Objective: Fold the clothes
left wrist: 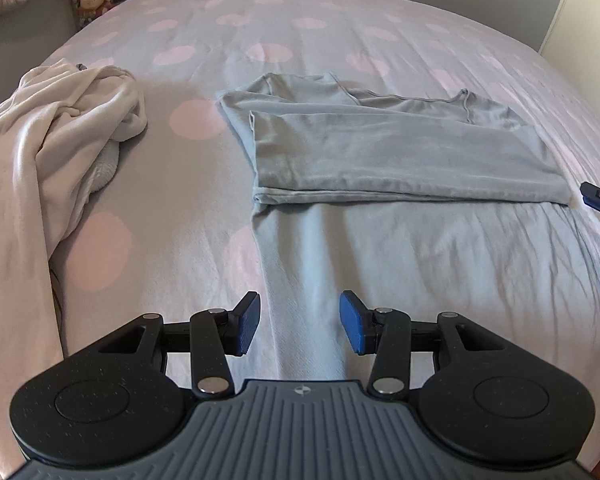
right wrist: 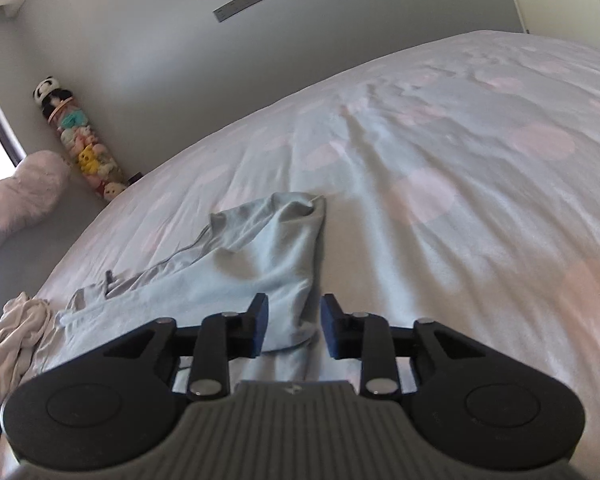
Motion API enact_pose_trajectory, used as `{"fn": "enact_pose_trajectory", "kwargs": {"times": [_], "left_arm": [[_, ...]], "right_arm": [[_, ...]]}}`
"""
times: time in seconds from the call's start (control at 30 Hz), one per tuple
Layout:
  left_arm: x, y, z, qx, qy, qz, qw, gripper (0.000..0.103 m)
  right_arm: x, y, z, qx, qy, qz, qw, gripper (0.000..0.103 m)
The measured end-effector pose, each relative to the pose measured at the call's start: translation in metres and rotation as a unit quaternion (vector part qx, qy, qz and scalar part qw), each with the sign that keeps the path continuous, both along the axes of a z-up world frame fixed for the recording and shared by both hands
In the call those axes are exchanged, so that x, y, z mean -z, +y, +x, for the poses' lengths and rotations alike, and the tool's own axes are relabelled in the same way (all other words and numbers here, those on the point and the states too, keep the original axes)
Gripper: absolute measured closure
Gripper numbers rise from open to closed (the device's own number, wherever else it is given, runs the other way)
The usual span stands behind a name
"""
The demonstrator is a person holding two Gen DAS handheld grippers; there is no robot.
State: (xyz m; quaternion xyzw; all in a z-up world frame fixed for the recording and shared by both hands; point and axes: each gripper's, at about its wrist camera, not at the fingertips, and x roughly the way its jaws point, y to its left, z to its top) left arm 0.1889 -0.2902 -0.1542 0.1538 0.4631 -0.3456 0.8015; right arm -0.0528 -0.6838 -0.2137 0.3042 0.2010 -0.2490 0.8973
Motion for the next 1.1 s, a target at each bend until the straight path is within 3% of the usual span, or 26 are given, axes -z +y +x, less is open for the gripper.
{"fn": "enact_pose_trajectory", "kwargs": {"times": [0.23, 0.37, 0.53, 0.87, 1.0, 1.1], "left_arm": [[-0.018, 0.019, -0.051, -0.004, -0.022, -0.023, 0.9995, 0.06], [-0.027, 0.022, -0.084, 0.039, -0.046, -0.012, 0.9981, 0.056], [-0.025, 0.021, -0.126, 0.107, -0.07, 0.031, 0.9913, 0.056], [-0.004, 0.015, -0.194, 0.258, -0.074, 0.108, 0.9572, 0.056], [0.011, 0.013, -0.214, 0.308, -0.073, 0.145, 0.9373, 0.055], [0.018, 0.013, -0.225, 0.334, -0.075, 0.162, 0.9256, 0.051]], "right_arm": [[-0.015, 0.082, -0.004, -0.111, 0.066, -0.02, 0.991, 0.066], [-0.024, 0.122, -0.019, -0.158, 0.091, 0.007, 0.983, 0.066], [-0.045, 0.184, -0.04, -0.226, 0.152, -0.044, 0.961, 0.052], [-0.046, 0.265, -0.059, -0.345, 0.236, -0.103, 0.903, 0.049], [-0.035, 0.291, -0.055, -0.401, 0.258, -0.108, 0.872, 0.038], [-0.024, 0.311, -0.054, -0.435, 0.298, -0.134, 0.839, 0.038]]}}
